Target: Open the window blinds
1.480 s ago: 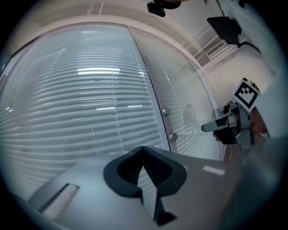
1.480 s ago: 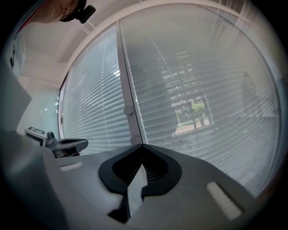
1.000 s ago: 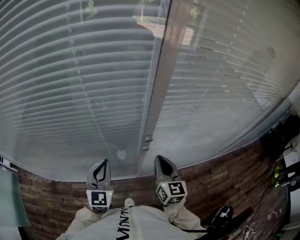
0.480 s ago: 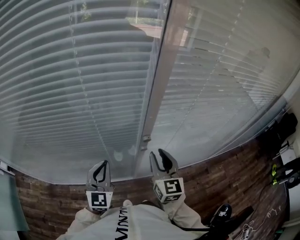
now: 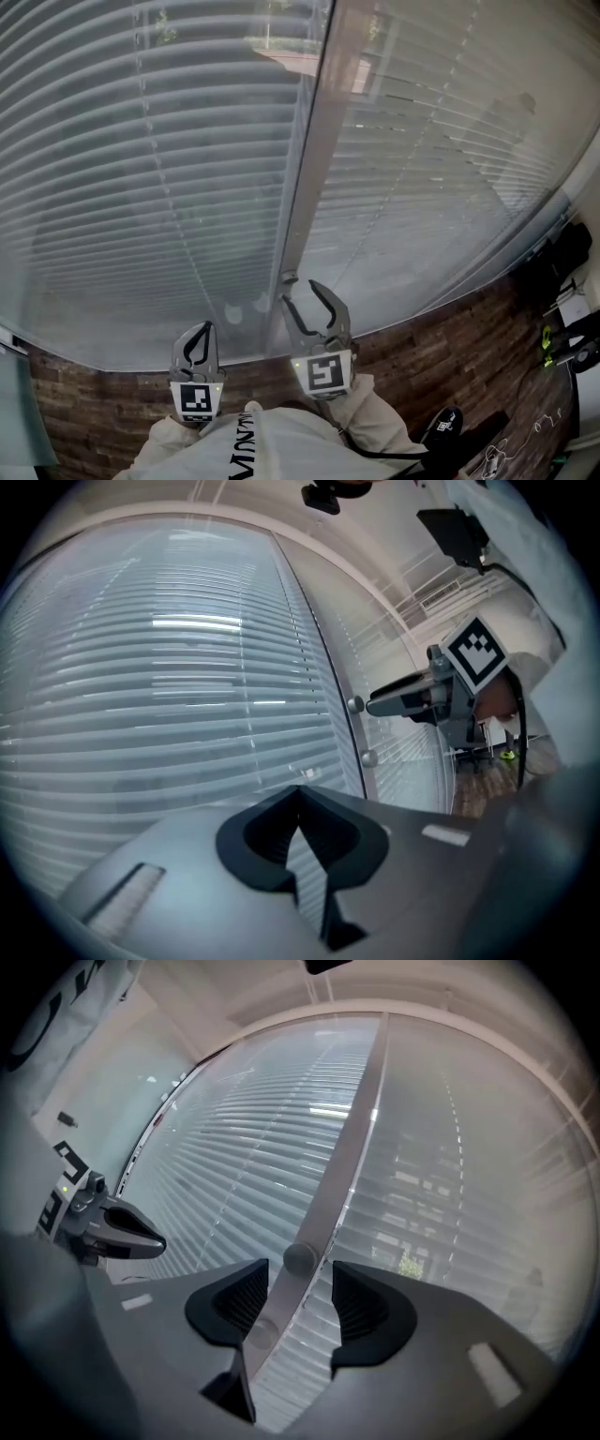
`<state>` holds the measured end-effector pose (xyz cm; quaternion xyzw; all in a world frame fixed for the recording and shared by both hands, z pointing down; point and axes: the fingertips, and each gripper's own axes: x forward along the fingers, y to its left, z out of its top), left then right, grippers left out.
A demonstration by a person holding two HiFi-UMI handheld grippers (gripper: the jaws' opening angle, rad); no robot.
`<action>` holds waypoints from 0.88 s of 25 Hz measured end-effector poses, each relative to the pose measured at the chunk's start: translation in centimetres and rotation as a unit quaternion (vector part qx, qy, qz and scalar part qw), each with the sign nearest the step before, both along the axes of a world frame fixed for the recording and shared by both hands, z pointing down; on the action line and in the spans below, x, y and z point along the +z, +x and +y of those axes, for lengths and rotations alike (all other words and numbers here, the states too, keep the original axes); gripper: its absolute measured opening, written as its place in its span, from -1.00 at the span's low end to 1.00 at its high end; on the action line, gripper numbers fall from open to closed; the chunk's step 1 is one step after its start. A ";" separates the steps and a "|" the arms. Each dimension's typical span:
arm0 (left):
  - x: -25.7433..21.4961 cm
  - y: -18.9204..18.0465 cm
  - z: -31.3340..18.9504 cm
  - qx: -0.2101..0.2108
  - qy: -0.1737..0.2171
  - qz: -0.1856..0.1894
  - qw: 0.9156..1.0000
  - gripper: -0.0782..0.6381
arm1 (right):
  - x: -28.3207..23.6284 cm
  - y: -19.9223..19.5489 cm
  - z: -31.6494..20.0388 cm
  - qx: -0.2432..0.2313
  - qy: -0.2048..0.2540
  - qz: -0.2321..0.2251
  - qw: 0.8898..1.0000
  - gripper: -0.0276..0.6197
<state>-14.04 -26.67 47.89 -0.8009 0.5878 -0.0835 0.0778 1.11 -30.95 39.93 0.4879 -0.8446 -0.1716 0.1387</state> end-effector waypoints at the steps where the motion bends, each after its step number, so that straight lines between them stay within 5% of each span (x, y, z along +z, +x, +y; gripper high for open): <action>1: 0.1 0.0 0.0 0.000 -0.001 0.001 1.000 -0.78 | -0.2 -0.2 0.0 0.000 0.004 0.014 1.000 -0.29; 7: 0.5 -0.1 0.0 -0.002 -0.003 0.006 1.000 -0.78 | -0.1 -0.9 -0.5 0.008 0.061 0.156 0.986 -0.29; 13: 1.2 -0.1 0.2 -0.002 -0.010 0.014 1.000 -0.78 | 0.5 -1.1 -1.2 0.021 0.133 0.329 0.935 -0.30; 22: 1.3 -0.5 0.4 -0.010 -0.011 0.020 1.000 -0.78 | 0.8 -1.7 -1.3 0.014 0.171 0.414 0.894 -0.30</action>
